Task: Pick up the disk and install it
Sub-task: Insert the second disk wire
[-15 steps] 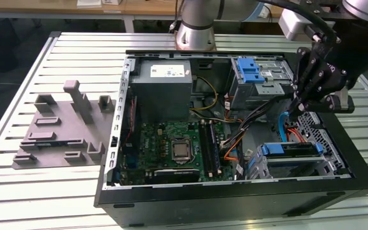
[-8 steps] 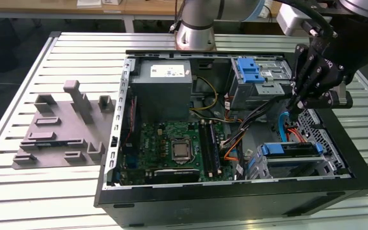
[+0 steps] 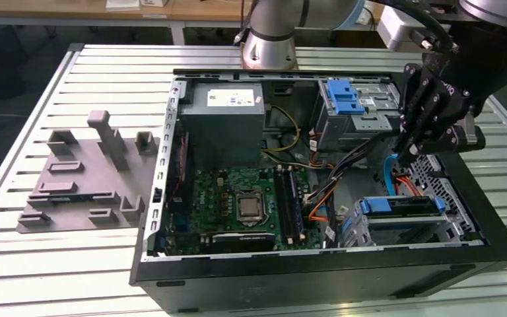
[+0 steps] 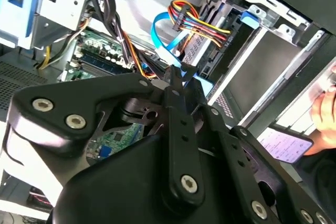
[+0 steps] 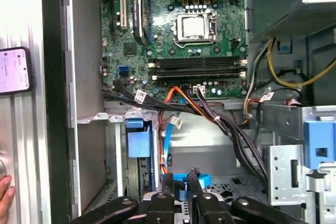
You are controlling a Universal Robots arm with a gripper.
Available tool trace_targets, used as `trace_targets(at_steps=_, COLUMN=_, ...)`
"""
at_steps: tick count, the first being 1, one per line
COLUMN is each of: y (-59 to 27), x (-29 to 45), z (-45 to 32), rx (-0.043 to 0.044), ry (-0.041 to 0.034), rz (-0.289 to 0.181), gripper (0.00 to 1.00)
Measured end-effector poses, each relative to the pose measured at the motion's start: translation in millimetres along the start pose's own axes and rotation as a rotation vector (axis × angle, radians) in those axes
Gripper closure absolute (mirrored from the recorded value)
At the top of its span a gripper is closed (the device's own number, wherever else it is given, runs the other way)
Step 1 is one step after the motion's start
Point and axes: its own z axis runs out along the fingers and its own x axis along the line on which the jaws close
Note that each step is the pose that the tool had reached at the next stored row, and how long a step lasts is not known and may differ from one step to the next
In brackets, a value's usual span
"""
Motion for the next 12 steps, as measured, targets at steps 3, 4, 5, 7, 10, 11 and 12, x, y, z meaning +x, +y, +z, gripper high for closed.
trace_targets(at_steps=3, y=0.0, x=-0.3, z=2.9, rx=0.0008, ry=0.0119, rz=0.000, gripper=0.76)
trace_targets(at_steps=4, y=0.0, x=-0.4, z=3.5, rx=0.0009, ry=0.0139, rz=0.000, gripper=0.76)
trace_targets(at_steps=5, y=0.0, x=-0.4, z=4.2, rx=0.0010, ry=0.0149, rz=0.000, gripper=0.76)
trace_targets(at_steps=7, y=0.0, x=-0.4, z=5.8, rx=0.0010, ry=0.0151, rz=0.000, gripper=0.76)
trace_targets(at_steps=10, y=0.0, x=-0.1, z=8.3, rx=0.0010, ry=0.0150, rz=0.000, gripper=0.76)
trace_targets(at_steps=11, y=0.0, x=0.3, z=9.1, rx=0.0010, ry=0.0149, rz=0.000, gripper=0.76)
trace_targets(at_steps=12, y=-0.2, x=0.6, z=9.8, rx=0.0009, ry=0.0135, rz=0.000, gripper=0.76)
